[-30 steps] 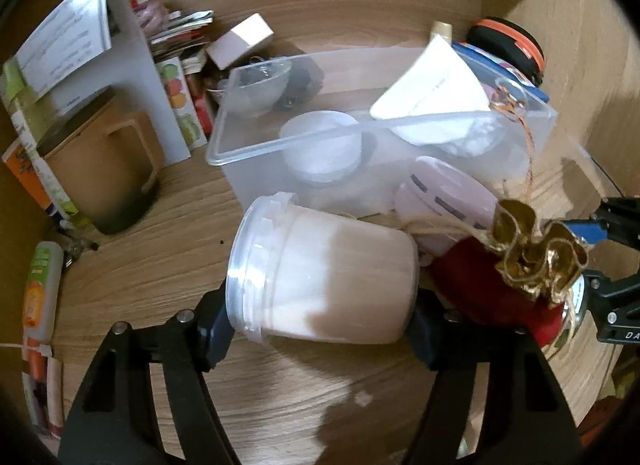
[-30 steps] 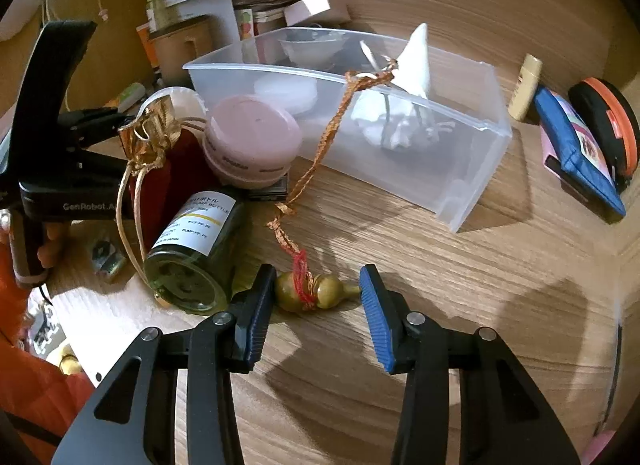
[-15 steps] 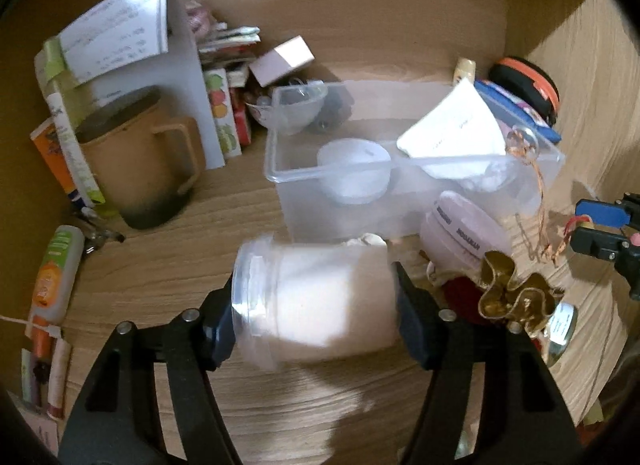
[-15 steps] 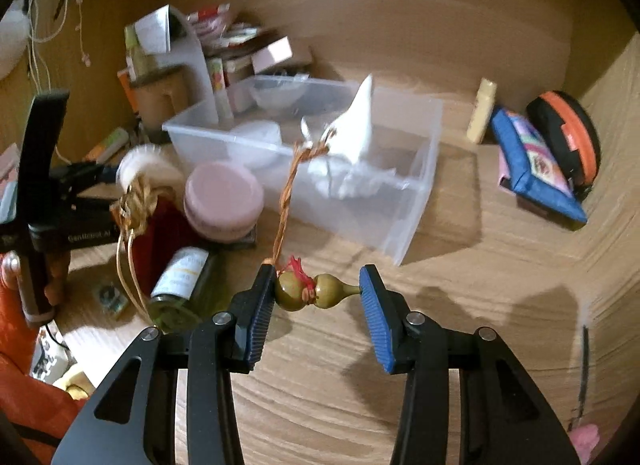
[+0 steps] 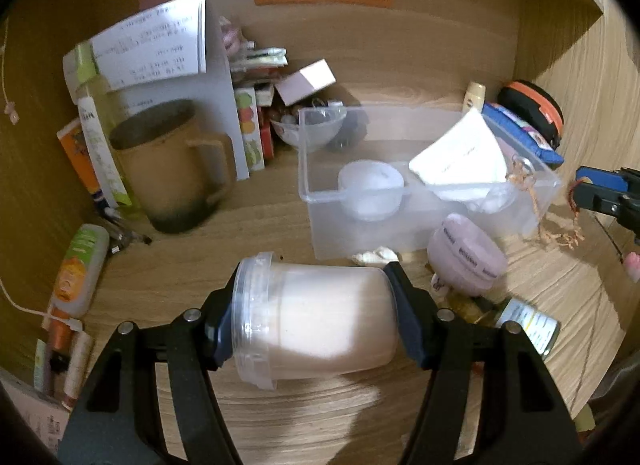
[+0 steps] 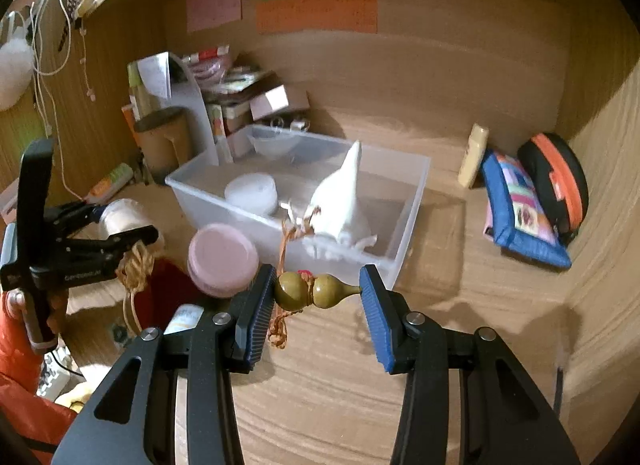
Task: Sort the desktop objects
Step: 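Carry the cup over the clear bin with the left gripper while the right carries the charm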
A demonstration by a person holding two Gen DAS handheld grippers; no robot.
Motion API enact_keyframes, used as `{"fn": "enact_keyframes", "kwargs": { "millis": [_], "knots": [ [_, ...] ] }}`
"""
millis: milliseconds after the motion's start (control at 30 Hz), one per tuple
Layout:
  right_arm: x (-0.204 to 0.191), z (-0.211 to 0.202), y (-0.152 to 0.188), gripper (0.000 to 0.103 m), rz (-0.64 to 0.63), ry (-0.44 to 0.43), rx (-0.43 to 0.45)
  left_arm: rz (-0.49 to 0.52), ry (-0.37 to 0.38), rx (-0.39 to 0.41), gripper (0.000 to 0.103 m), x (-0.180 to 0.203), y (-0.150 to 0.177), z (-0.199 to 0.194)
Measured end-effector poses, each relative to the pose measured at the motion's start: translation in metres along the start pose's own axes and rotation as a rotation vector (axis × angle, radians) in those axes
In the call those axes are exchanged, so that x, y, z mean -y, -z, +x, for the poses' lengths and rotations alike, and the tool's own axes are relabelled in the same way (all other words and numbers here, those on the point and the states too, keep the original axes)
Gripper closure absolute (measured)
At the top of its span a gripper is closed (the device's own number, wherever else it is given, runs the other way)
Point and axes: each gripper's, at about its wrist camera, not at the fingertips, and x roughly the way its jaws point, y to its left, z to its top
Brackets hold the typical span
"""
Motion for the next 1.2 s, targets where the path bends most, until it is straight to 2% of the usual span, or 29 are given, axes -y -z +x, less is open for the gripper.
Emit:
{"fn": "enact_keyframes", "kwargs": {
  "millis": [200, 433, 767, 967, 1200],
  "knots": [
    [0.004, -0.003, -0.020, 0.063, -0.025, 0.003, 0.043, 0.002, -0.016, 0.033, 0.038, -0.002, -0.019, -0.010],
    [0.011, -0.004, -0.048, 0.063, -0.055, 0.010, 0.099, -0.019, 0.010, 0.055, 0.038, -0.010, -0.045, -0.016],
    [0.007, 0.014, -0.090, 0.063, -0.080, -0.012, 0.149, -0.024, 0.032, 0.060, 0.038, -0.015, -0.083, -0.004],
    [-0.002, 0.040, -0.108, 0.063, -0.077, -0.050, 0.146, -0.014, 0.048, 0.046, 0.038, -0.010, -0.099, 0.013],
    [-0.006, 0.074, -0.111, 0.064, -0.047, -0.103, 0.099, -0.003, 0.069, 0.018, 0.038, -0.003, -0.115, 0.035]
  ]
}}
